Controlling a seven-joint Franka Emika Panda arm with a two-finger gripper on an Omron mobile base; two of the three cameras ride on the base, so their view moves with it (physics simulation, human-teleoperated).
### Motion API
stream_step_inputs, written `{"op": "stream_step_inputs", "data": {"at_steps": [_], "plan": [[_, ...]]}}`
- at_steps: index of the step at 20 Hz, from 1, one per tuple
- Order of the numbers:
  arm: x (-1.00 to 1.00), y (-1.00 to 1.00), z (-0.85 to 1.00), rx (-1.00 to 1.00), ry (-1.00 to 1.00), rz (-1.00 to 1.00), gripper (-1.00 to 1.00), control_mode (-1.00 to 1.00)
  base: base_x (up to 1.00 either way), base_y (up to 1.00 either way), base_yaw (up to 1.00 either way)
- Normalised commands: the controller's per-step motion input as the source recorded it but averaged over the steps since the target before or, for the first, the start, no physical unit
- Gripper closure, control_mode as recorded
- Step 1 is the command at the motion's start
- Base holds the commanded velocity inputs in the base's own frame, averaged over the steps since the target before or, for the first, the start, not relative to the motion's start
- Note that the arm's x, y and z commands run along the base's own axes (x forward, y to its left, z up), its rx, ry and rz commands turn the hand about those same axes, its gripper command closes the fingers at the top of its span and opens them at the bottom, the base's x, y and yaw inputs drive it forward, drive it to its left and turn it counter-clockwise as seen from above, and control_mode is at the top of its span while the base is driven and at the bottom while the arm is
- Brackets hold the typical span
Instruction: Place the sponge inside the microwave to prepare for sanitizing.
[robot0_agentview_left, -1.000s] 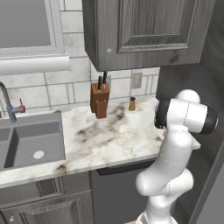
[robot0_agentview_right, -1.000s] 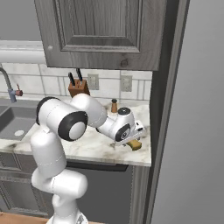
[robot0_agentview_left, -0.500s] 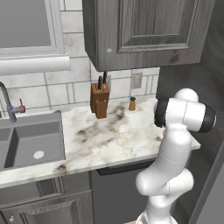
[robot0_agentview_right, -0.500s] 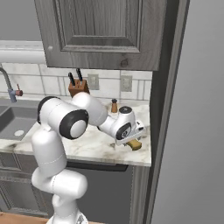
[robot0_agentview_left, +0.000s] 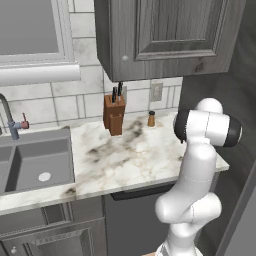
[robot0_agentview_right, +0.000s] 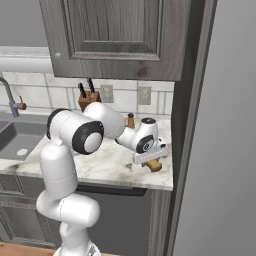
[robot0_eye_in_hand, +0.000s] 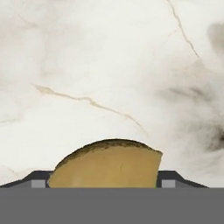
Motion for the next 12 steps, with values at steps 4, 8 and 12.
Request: {"op": "stream_step_inputs", "data": {"at_steps": [4,8,12], "plan": [[0.00,0.13,-0.30,0.01,0.02,0.02,1.00,-1.00,0.00,0.00,0.00],[0.00,0.31,-0.03,0.00,-0.02,0.00,1.00,-1.00,0.00,0.00,0.00],[-0.02,0.40,0.23,-0.06,-0.04,-0.03,1.00,-1.00,0.00,0.00,0.00]]}}
